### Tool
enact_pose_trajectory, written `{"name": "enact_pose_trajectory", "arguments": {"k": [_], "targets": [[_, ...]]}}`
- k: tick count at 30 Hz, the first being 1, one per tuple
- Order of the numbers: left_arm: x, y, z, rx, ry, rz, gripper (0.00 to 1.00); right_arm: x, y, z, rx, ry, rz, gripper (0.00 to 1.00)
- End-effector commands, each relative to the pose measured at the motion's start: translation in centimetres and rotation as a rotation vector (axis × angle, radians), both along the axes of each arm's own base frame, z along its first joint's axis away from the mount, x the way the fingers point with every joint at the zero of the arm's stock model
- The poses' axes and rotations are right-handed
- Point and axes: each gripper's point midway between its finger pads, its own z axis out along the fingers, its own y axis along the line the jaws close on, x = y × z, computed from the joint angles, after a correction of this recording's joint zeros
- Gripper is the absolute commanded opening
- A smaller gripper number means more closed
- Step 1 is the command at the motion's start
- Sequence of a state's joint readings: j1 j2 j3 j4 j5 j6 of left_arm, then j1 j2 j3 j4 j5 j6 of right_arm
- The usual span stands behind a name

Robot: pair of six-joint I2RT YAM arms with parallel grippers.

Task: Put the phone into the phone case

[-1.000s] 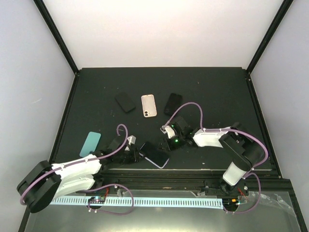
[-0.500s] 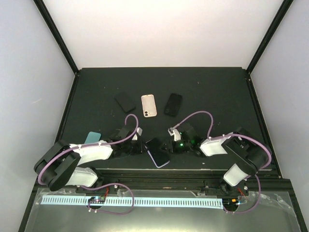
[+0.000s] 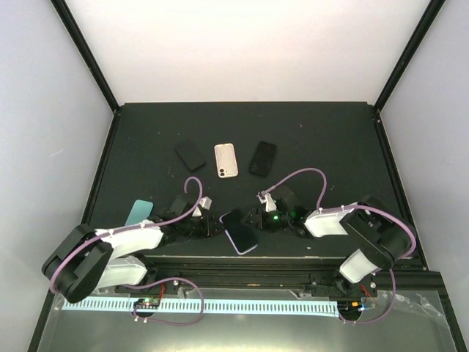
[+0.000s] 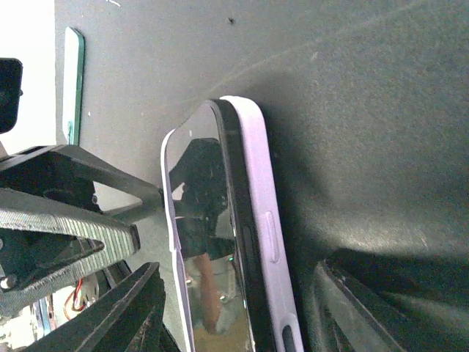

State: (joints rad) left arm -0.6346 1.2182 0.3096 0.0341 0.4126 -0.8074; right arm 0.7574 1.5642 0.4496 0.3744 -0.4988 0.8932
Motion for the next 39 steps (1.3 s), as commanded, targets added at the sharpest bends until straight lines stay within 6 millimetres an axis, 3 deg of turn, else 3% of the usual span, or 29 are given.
{"name": "enact_pose_trajectory", "arguments": {"k": [1, 5, 9, 13, 18, 23, 28, 39], "targets": [[-1.0, -0.1, -0.8, -0.036, 0.041, -0.006, 0.46, -0.4, -0.1, -1.5, -0.053, 0.033, 0.021, 0.58], [-1.2, -0.5, -0.9, -0.068, 0.033, -0.024, 0.44, -1.2, 1.4, -1.4, -0.044, 0.054, 0.071, 0.63], [-1.0, -0.7, -0.8, -0.073, 0.029, -0.031, 0.38, -1.6, 2.6, -0.8, 0.028, 0.085, 0.086, 0.58], [-1.0, -0.6, -1.6, -0.051, 0.044, -0.031, 0.28, -1.4, 3.6, 1.1, 0.125, 0.075, 0.087, 0.52], [-1.4, -0.4, -2.0, -0.037, 0.058, -0.037, 0.26, -1.5, 4.6, 4.0, 0.296, 0.077, 0.091, 0.52], [-1.5, -0.2, -1.9, -0.023, 0.054, -0.042, 0.27, -1.7, 5.0, 5.6, 0.393, 0.101, 0.082, 0.52], [-1.1, 0.4, -1.5, 0.008, 0.024, -0.032, 0.28, -1.6, 4.9, 6.0, 0.393, 0.090, 0.078, 0.52], [-1.1, 0.4, -1.2, 0.011, 0.020, -0.036, 0.34, -1.4, 4.8, 4.7, 0.313, 0.082, 0.080, 0.49]]}}
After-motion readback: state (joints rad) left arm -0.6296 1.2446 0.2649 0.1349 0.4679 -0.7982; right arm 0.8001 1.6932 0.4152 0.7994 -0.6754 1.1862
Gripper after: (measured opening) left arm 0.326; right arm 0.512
